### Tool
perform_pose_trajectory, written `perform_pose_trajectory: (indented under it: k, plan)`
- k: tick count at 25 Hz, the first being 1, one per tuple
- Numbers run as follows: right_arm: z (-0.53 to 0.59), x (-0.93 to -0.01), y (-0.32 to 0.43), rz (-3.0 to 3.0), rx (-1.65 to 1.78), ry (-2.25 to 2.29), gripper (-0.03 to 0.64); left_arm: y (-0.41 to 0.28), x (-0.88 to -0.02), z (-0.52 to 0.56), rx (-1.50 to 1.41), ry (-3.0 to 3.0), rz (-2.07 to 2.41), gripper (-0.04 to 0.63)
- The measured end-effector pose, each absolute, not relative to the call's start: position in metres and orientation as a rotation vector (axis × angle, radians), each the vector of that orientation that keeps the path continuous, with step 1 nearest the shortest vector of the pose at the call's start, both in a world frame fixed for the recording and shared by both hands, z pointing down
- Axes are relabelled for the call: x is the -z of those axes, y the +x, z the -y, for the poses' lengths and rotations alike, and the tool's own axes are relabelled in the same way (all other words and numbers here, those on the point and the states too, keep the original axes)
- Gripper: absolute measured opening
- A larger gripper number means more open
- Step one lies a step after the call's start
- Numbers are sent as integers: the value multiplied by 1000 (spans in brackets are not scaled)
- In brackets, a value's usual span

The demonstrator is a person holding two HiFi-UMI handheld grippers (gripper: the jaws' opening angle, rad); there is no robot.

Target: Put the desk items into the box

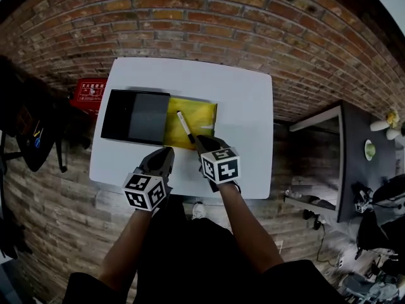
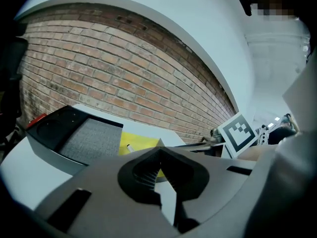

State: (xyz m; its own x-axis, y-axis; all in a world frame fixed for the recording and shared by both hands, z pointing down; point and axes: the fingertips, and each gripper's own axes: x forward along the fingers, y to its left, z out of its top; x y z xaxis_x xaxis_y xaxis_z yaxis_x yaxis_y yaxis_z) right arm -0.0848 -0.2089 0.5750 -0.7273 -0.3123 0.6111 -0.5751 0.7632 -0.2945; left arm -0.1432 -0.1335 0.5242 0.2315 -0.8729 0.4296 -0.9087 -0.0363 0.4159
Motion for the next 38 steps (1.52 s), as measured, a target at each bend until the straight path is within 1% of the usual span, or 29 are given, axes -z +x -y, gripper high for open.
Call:
perform_pose_trajectory:
  k: [8,17,29,38]
  plan:
    - [173,-514,-31,2591,-605,662,25,-97,-494,96,-46,1925,1683,12]
    - [135,-479,23,2699,-592,629,25,-60,-465,58,-16,1924,1759,12]
    - [104,-444,37,2803,-532,598,25,-68,-439,45,17,1956,1791,14]
    - [92,-426,52,2832,-524,739,25,-95,-425,27,-14,2023,1772,12]
